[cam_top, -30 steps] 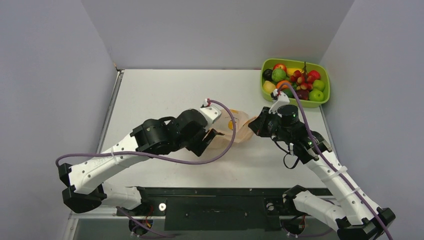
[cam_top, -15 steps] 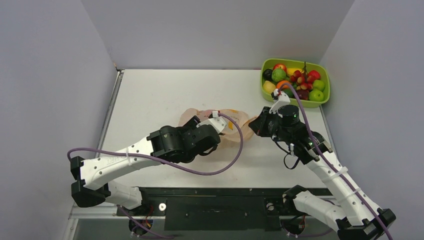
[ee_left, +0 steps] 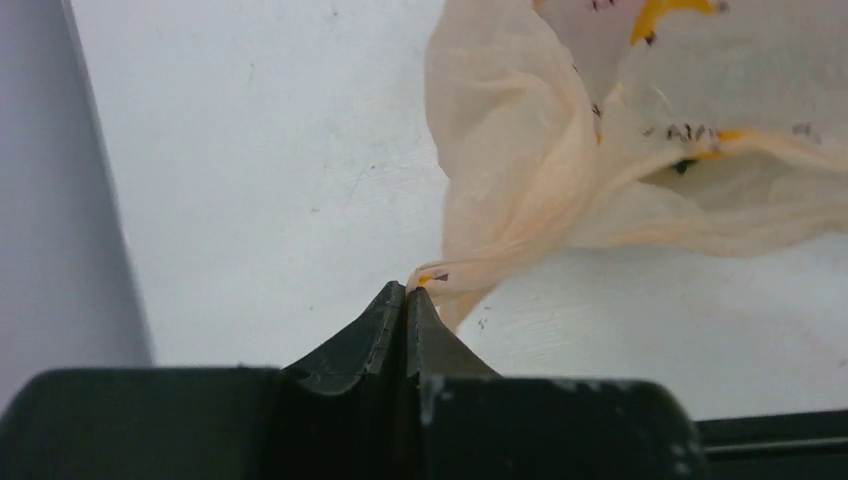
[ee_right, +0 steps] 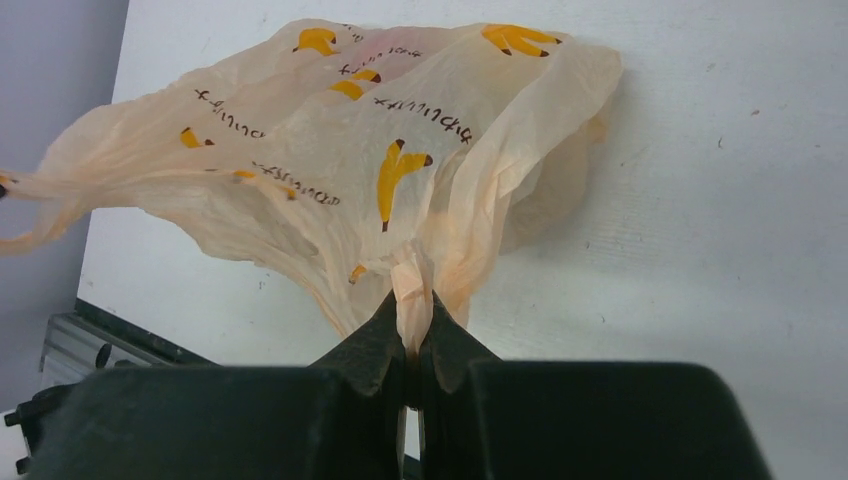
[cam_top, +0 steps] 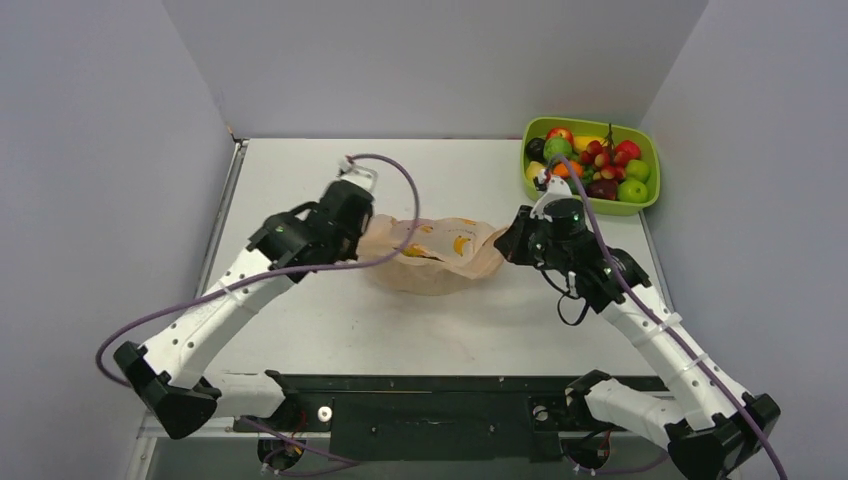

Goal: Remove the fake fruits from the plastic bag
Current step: Adjust the plastic bag at the center of the board.

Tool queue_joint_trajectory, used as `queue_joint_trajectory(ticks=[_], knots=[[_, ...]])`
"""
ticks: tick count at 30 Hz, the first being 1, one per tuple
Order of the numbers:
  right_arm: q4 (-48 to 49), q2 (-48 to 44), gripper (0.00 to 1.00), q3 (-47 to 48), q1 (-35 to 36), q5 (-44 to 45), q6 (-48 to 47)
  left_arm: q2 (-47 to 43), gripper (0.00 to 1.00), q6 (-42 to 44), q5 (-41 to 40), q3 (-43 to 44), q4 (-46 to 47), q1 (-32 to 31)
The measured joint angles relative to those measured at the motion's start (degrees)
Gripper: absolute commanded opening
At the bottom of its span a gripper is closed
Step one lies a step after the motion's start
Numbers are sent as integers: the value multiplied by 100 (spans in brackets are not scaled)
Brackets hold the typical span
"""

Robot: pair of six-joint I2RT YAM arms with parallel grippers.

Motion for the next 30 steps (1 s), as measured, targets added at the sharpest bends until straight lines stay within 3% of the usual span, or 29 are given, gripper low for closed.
queue_joint_trajectory(ticks=[4, 9, 14, 17, 21, 23, 25, 29, 30], knots=[[-103, 723, 0, 669, -181, 17, -59, -428, 0, -420, 1554, -136, 636, 2068], [-472, 2065, 0, 2776, -549, 48, -240, -142, 0, -1198, 3960, 258, 1268, 3985], [-638, 3005, 0, 4798, -643, 63, -433, 188, 0, -2677, 6330, 249, 3112, 4760], [-682, 3069, 1, 5132, -638, 55, -474, 111, 0, -3720, 7287, -162, 4642, 4868], [-667, 3021, 5, 5051, -619, 33, -557, -238, 0, -4581, 8050, -1003, 5842, 4861], [-636, 2868, 12, 4629, -570, 96, -610, -525, 0, -4767, 8234, -1458, 6043, 4861], [-619, 2636, 26, 4048, -470, 232, -678, -946, 0, -4841, 8362, -2002, 6067, 4859], [-686, 1827, 65, 2417, -188, 647, -745, -2103, 0, -4905, 8406, -3075, 5921, 4723], [-704, 1637, 69, 2094, -153, 734, -728, -2376, 0, -4979, 8402, -3292, 5901, 4629]])
